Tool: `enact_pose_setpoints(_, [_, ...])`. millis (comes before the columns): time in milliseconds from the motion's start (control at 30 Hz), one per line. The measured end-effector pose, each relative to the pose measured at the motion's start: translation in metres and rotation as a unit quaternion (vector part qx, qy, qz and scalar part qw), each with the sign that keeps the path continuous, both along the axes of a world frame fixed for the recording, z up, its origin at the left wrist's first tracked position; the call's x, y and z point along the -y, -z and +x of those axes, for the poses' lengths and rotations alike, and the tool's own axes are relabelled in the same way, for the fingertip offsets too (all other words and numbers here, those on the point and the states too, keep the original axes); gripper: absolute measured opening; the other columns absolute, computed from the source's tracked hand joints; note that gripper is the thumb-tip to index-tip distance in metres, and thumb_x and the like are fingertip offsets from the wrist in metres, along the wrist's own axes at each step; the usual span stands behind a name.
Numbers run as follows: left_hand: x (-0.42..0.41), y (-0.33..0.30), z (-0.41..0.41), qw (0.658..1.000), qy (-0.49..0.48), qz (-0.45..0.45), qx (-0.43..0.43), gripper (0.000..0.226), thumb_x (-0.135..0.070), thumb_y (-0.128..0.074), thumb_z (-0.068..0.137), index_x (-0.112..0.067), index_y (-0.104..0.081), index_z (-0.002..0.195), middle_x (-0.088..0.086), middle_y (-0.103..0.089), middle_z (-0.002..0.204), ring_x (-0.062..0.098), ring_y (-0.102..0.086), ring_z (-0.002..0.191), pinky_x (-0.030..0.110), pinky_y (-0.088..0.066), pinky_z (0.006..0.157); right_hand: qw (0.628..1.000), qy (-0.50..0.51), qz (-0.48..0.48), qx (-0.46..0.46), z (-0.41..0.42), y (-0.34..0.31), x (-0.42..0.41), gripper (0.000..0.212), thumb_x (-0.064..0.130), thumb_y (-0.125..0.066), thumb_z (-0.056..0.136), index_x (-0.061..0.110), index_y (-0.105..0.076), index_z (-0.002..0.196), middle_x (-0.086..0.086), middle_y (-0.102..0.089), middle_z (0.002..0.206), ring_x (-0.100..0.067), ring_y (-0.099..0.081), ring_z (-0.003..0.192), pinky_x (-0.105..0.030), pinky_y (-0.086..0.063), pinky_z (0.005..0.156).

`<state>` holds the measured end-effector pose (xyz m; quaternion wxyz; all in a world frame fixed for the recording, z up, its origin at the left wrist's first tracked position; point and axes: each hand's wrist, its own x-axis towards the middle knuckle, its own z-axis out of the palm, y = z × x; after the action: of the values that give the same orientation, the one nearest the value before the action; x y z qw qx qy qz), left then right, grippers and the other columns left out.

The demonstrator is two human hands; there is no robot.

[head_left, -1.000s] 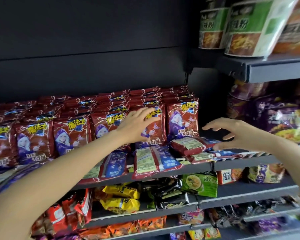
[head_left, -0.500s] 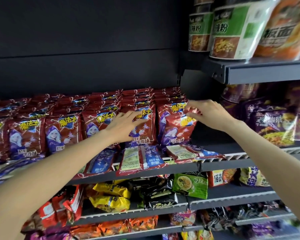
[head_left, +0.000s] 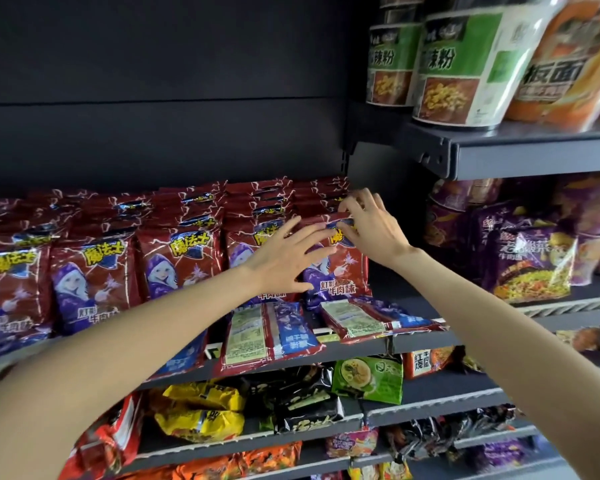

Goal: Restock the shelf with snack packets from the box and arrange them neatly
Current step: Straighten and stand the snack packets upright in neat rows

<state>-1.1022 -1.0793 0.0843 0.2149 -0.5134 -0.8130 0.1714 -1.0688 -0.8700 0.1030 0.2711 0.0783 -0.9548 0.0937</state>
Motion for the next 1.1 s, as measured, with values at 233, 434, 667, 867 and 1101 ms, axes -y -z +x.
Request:
enact_pose_setpoints(233, [-0.004, 0.015, -0.013, 0.999, -0.043, -0.012, 0.021, 0.108, -0.079, -0.046, 0.073, -0.030, 0.017, 0.146, -0.001, 0.028, 0.150, 0.016, 0.028, 0.137, 0.056, 0.018, 0.109, 0.964, -0.073, -0.084, 0.240, 0.023, 0.020, -0.034, 0.084, 0.036, -0.076, 0.077, 0.050, -0.020, 0.137, -0.001, -0.003, 0.153, -0.026, -0.051, 0.115, -0.042, -0.049, 0.096])
enact_pose_setpoints(434, [-0.003, 0.018, -0.018, 0.998, -0.056, -0.008, 0.041, 0.113, -0.076, -0.051, 0.073, -0.031, 0.023, 0.144, -0.003, 0.038, 0.146, 0.015, 0.036, 0.134, 0.064, 0.008, 0.109, 0.969, -0.068, -0.099, 0.216, 0.018, 0.028, -0.019, 0.100, 0.016, -0.078, 0.076, 0.056, -0.011, 0.139, -0.005, 0.000, 0.153, -0.018, -0.064, 0.090, -0.031, -0.056, 0.083])
enact_pose_setpoints(667, [-0.001, 0.017, -0.020, 0.998, -0.063, -0.011, 0.025, 0.110, -0.074, -0.050, 0.076, -0.031, 0.026, 0.144, -0.001, 0.034, 0.149, 0.017, 0.034, 0.135, 0.061, 0.011, 0.106, 0.973, -0.077, -0.066, 0.207, 0.019, 0.027, -0.019, 0.099, 0.019, -0.075, 0.080, 0.052, -0.006, 0.143, -0.003, 0.005, 0.154, -0.013, -0.061, 0.090, -0.027, -0.056, 0.081])
enact_pose_setpoints(867, [0.004, -0.001, -0.007, 0.992, -0.024, 0.057, 0.109, 0.076, -0.064, -0.047, 0.084, -0.034, -0.018, 0.148, -0.003, 0.000, 0.158, 0.015, 0.008, 0.144, 0.053, 0.001, 0.113, 0.973, -0.092, -0.063, 0.200, 0.052, 0.008, -0.036, 0.063, 0.046, -0.057, 0.088, 0.037, -0.029, 0.144, 0.002, -0.010, 0.156, -0.019, -0.032, 0.136, -0.033, -0.033, 0.108])
enact_pose_setpoints(1101, [0.046, -0.054, 0.070, 0.940, -0.119, 0.142, 0.286, 0.047, -0.070, -0.043, 0.083, -0.041, -0.057, 0.116, -0.029, -0.062, 0.104, -0.002, -0.060, 0.091, 0.027, -0.049, 0.081, 0.952, -0.191, -0.105, 0.215, 0.147, -0.013, -0.036, 0.067, 0.067, -0.063, 0.072, 0.043, -0.043, 0.131, 0.022, -0.045, 0.135, 0.008, -0.041, 0.123, -0.011, -0.033, 0.101])
